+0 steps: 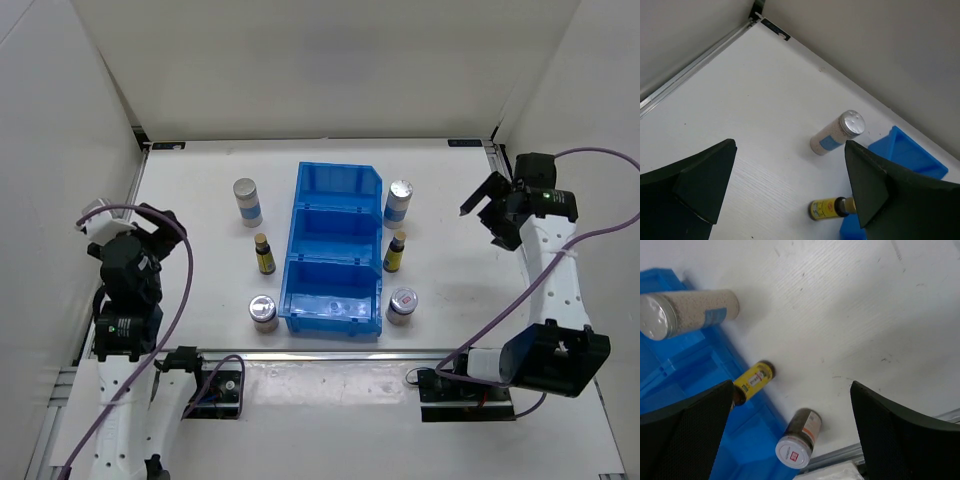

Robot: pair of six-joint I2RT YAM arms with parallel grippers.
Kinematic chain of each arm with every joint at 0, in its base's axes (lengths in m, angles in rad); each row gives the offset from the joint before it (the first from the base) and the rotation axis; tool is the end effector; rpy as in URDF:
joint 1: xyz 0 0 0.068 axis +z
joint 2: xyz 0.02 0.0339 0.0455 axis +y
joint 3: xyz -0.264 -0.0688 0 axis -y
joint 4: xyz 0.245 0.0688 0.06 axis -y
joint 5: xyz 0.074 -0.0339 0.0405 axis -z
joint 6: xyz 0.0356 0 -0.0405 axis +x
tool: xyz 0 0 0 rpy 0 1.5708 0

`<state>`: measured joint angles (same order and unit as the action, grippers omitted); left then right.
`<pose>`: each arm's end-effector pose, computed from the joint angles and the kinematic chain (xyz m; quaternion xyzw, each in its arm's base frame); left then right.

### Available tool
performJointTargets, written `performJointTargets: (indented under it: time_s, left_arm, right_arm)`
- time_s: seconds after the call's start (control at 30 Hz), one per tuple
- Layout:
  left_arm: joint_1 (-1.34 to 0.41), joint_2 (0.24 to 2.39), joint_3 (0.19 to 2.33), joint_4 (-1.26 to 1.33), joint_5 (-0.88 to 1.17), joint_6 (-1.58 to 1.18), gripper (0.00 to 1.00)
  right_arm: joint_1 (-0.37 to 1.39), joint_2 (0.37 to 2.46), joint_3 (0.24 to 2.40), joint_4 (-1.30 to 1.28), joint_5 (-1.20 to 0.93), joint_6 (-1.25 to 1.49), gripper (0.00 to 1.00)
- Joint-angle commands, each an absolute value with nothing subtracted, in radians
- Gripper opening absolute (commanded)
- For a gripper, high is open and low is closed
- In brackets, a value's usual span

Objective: Organize the condiment bottles

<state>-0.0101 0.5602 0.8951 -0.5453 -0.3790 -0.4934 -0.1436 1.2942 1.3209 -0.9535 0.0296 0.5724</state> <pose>0.1129 0.0120 0.3686 -0.2977 0.7130 -0.0120 0.6347 0.2542 -0.0378 0.3463 0.3367 0.8867 0.0536 0.3122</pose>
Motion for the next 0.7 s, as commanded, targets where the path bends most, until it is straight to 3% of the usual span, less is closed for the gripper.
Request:
performJointTargets:
  time_s: [0.0,0.1,0.17,0.27,0.47,0.67]
  left_arm:
    - [-0.008,0.557,0.951,-0.637,-0.241,-0.445,1.00]
    - [-0.008,0.557,0.969,-0.699,-0.189,-0.486,1.00]
    - [-0.008,0.578,0.953,-0.779,-0.183,-0.689,1.00]
    - [-0.008,0.588,0.913,-0.779,-0.069,-0.707,1.00]
    - [-0.008,0.653,0.890,-0.677,-0.043,-0.747,1.00]
    - [0.026,0.655,0.810,-0.667,-0.093,-0.719,1.00]
  right_arm:
    - [-0.140,1.259,1.410,-0.946,0.194,0.574,1.00]
    - [-0.207,1.275,1.385,-1.020,0.250,0.693,1.00]
    - [-0.245,1.275,1.376,-0.955,-0.002,0.588,1.00]
    - [-0.203,1.262,1.362,-0.839,-0.096,0.581,1.00]
    - [-0.054,1.464,1.546,-0.879,-0.066,0.502,1.00]
    - [0.201,1.777,1.904,-1.054,0.236,0.359,1.00]
